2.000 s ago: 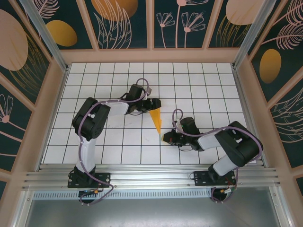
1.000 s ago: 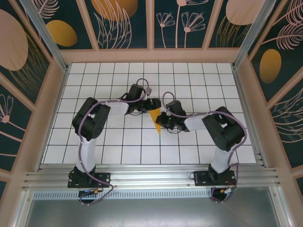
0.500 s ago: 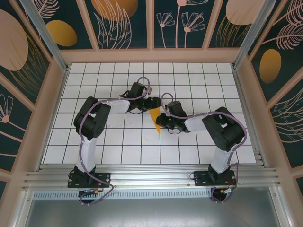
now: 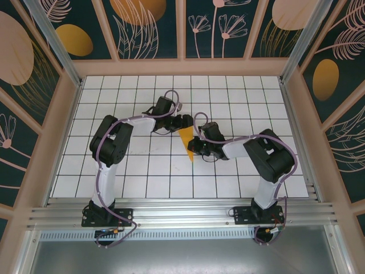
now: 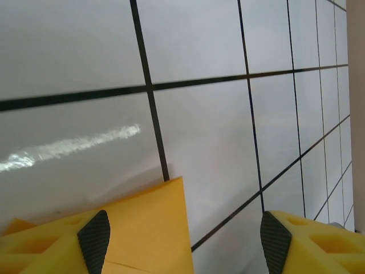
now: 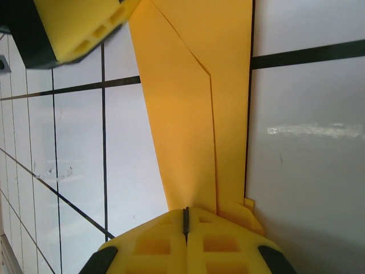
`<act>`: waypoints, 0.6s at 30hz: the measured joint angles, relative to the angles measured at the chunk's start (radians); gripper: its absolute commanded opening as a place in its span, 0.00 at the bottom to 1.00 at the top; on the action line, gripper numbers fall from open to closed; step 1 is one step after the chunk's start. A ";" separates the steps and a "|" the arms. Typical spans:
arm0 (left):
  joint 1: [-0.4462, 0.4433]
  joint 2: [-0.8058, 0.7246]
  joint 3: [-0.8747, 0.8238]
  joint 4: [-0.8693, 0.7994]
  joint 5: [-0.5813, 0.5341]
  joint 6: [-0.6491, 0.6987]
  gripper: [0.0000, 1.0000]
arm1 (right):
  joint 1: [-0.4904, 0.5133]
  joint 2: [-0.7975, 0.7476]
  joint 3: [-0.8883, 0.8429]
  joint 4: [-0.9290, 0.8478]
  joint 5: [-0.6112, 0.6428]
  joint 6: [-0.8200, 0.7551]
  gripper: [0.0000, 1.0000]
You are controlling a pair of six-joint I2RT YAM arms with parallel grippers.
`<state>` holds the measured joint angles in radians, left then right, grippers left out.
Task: Fold a paper plane with a square sheet of paper (pick it up from the middle)
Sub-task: Fold the wing for the fifth time at the center of the table.
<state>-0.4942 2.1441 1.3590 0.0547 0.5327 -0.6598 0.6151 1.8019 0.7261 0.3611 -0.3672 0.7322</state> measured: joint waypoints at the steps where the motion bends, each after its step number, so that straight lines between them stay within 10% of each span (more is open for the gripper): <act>1: 0.005 0.004 0.005 0.000 0.002 0.003 0.73 | 0.000 0.000 0.000 0.002 0.000 -0.002 0.00; 18: 0.071 0.055 0.113 -0.049 -0.082 0.069 0.73 | -0.001 -0.009 -0.010 -0.002 -0.024 -0.022 0.00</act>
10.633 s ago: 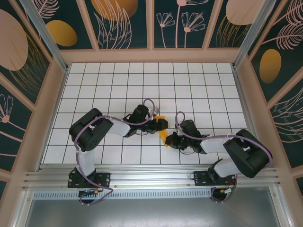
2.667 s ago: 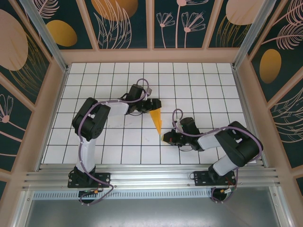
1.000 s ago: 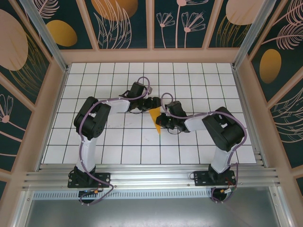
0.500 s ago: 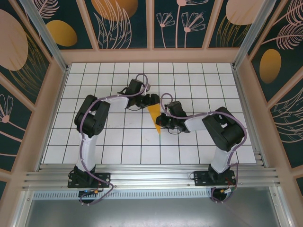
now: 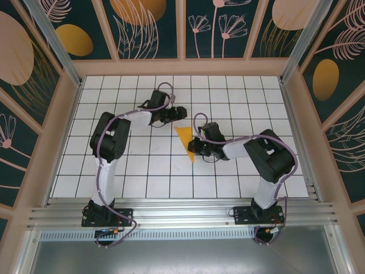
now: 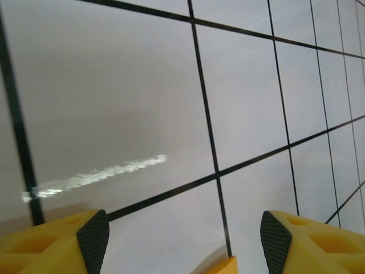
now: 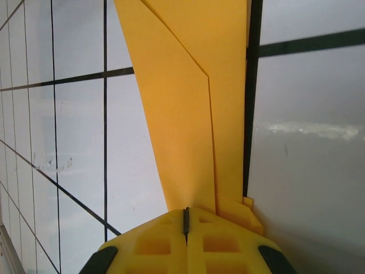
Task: Fold a paper plane with a square sheet of paper (pick it up from the middle)
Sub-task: Fold the wing for the fifth time at the center of the table.
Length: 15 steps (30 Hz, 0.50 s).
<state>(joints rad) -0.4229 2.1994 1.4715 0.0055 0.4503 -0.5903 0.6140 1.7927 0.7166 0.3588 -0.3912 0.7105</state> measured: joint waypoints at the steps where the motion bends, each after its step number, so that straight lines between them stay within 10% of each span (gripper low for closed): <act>1: 0.003 -0.002 0.000 -0.006 -0.004 0.003 0.73 | 0.000 -0.006 -0.007 -0.001 -0.004 0.000 0.00; 15: -0.028 -0.456 -0.482 0.083 -0.004 -0.096 0.69 | 0.037 -0.409 -0.195 -0.204 -0.047 0.020 0.18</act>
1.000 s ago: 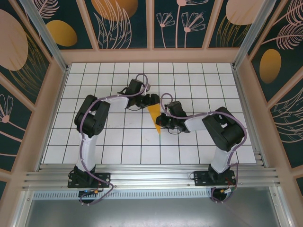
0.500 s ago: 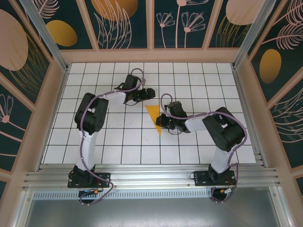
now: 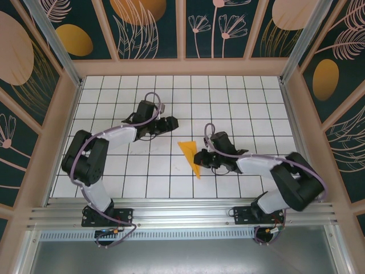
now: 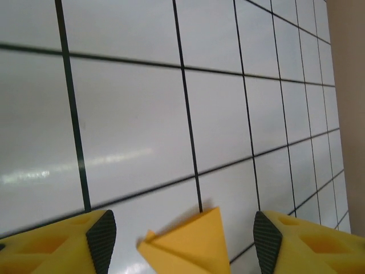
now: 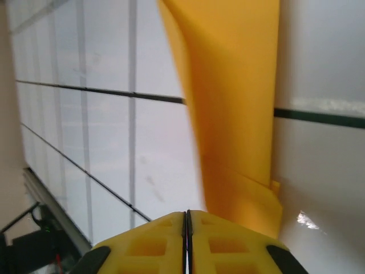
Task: Fold a paper plane with a square sheet of paper (pick it up from the middle)
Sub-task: Fold the wing for the fifth time at the center of the table, then turn over the paper plane at the center of the table.
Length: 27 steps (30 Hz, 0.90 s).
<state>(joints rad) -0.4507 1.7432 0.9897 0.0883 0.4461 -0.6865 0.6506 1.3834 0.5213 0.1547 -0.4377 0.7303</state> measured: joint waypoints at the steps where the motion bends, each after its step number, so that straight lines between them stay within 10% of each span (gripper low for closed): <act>1: -0.013 -0.032 -0.034 0.006 -0.013 -0.013 0.69 | -0.007 -0.047 0.000 -0.016 0.019 0.000 0.20; 13: -0.216 -0.117 -0.167 -0.006 -0.198 -0.167 0.72 | -0.133 -0.082 -0.006 -0.092 0.100 -0.013 0.31; 27: -0.369 0.035 0.058 -0.207 -0.411 -0.211 0.74 | -0.140 -0.128 -0.061 -0.109 0.213 0.011 0.46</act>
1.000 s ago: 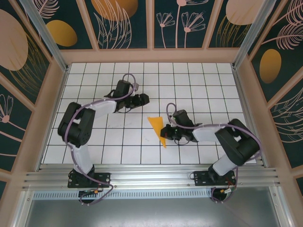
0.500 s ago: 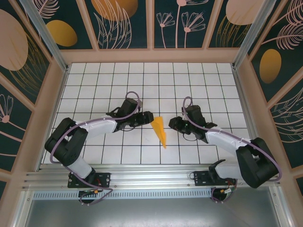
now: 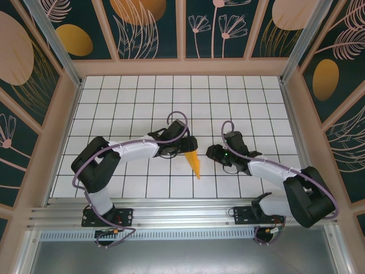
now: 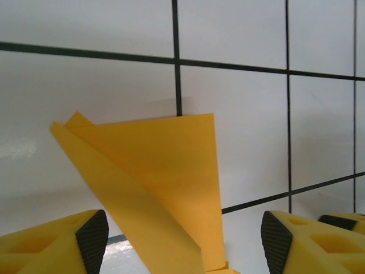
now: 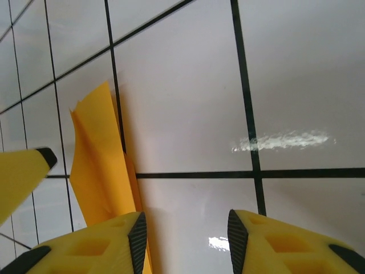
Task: Fold a paper plane with a square sheet of paper (pick it up from the middle)
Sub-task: Turn over the paper plane at the center of the table.
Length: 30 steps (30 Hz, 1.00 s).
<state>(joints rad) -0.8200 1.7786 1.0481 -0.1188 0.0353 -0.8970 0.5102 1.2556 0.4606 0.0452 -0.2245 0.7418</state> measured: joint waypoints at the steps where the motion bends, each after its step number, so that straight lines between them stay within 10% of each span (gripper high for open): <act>1: -0.002 0.001 0.000 -0.010 -0.004 -0.001 0.74 | -0.003 -0.003 0.000 0.002 0.002 0.000 0.46; 30: -0.006 0.068 0.029 -0.072 -0.022 -0.002 0.58 | -0.007 -0.021 -0.018 0.010 0.016 0.019 0.52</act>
<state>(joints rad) -0.8261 1.8469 1.0775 -0.1913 0.0135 -0.8993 0.5030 1.2346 0.4427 0.0551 -0.2089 0.7609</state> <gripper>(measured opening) 0.593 0.514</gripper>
